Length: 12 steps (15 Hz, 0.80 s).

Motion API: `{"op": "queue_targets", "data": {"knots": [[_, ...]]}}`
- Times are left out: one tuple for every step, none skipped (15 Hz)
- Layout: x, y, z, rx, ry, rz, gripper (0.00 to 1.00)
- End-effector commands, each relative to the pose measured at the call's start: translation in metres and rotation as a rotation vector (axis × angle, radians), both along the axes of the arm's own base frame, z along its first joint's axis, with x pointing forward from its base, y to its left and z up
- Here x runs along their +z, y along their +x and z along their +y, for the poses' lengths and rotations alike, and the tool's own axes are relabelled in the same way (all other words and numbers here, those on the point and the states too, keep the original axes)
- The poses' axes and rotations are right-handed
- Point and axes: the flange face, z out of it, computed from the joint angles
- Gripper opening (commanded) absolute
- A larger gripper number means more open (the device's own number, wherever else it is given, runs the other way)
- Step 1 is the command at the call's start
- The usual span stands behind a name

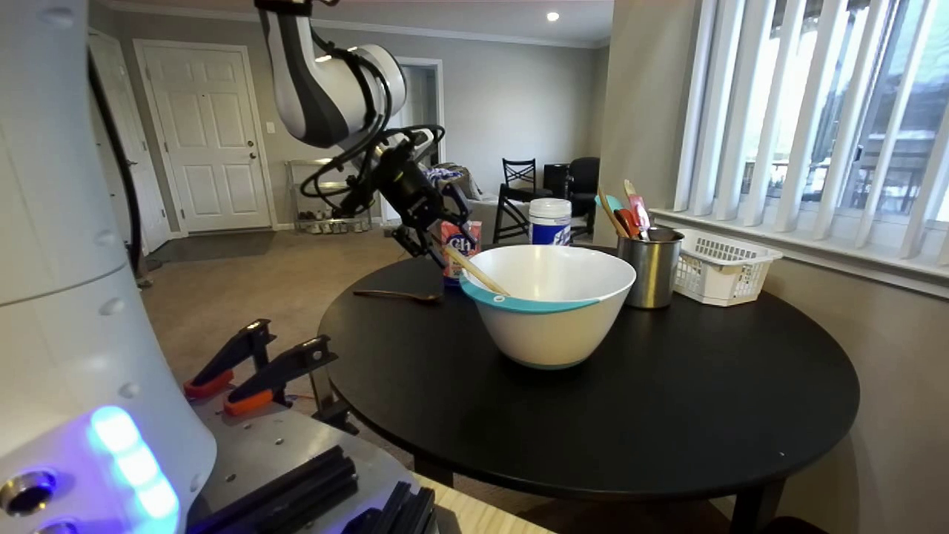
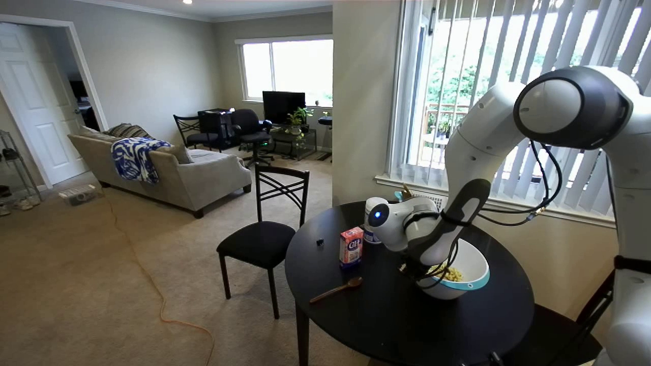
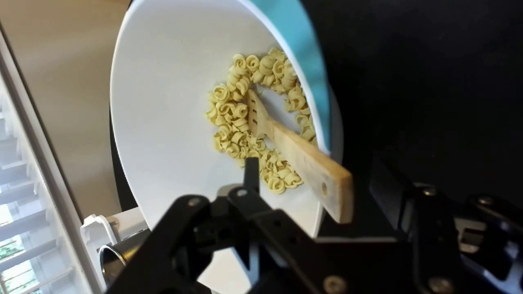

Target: Use the wooden fork to stir in the bowl

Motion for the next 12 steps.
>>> {"op": "queue_targets", "data": {"knots": [[0.010,-0.007,-0.005,0.031,0.011,0.002,0.41],[0.010,-0.007,-0.006,0.030,0.010,0.002,0.34],[0.011,-0.007,-0.007,0.029,0.010,0.001,0.28],[0.011,-0.007,-0.007,0.029,0.009,0.000,0.22],[0.011,-0.007,-0.008,0.028,0.008,-0.001,0.15],[0.012,-0.008,-0.008,0.027,0.007,-0.004,0.09],[0.014,-0.008,-0.010,0.025,0.005,-0.008,0.01],[0.016,-0.008,-0.010,0.025,0.004,-0.011,0.01],[0.020,-0.007,-0.012,0.024,-0.003,-0.018,0.00],[0.024,-0.007,-0.014,0.023,-0.008,-0.026,0.02],[0.028,-0.006,-0.015,0.023,-0.010,-0.032,0.03],[0.031,-0.007,-0.016,0.022,-0.013,-0.035,0.03]]}}
